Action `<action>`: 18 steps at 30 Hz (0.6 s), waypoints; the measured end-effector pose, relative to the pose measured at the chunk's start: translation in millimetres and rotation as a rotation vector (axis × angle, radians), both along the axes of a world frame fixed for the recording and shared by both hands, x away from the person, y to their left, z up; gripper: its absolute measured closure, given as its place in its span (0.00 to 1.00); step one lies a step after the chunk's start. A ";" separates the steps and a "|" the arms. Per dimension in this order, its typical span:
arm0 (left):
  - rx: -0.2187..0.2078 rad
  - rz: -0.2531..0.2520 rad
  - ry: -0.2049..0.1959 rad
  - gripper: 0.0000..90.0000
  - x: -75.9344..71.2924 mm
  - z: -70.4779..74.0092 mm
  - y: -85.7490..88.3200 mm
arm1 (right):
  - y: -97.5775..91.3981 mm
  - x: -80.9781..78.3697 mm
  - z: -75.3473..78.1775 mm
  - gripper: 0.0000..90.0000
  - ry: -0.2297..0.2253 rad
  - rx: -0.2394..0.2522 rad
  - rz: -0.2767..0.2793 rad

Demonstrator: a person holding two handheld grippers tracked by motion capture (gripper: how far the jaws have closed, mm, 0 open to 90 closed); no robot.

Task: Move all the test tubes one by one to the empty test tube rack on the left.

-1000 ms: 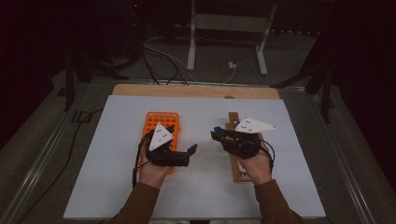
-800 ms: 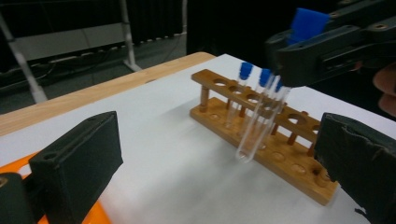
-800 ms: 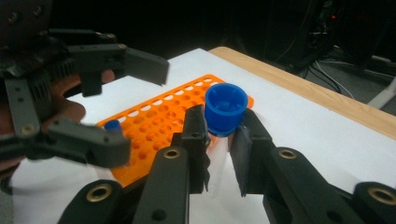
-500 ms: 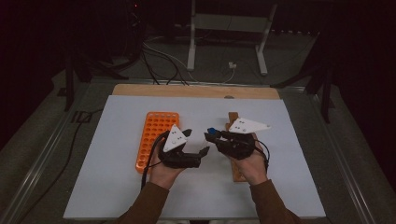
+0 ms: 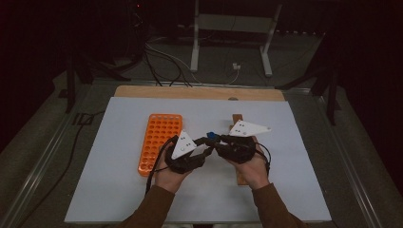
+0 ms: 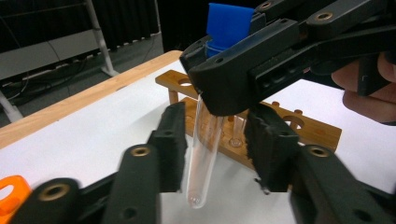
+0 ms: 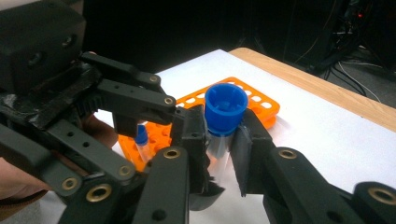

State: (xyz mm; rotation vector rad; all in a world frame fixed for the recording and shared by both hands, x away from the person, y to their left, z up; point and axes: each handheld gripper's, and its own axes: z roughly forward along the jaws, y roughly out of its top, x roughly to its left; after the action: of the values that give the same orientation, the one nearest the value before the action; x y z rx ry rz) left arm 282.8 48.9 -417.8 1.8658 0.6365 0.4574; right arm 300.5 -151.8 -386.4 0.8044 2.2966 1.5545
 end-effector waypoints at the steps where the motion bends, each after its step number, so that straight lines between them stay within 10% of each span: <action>1: 0.000 0.000 0.003 0.72 0.3 -0.1 -0.1 | 0.6 -0.2 0.1 0.85 0.000 -0.002 0.003; 9: 0.017 -0.002 0.010 0.86 1.6 -0.9 0.2 | 1.6 0.0 -0.5 0.84 0.006 -0.007 0.012; 18: 0.017 0.012 0.029 0.86 5.7 -2.5 4.2 | -11.9 2.9 2.4 0.42 0.001 0.043 -0.033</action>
State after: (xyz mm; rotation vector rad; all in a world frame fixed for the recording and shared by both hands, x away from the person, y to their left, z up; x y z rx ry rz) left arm 288.5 53.0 -420.3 1.8884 0.6653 0.4458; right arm 303.5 -163.7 -384.1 0.8504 2.2459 1.5951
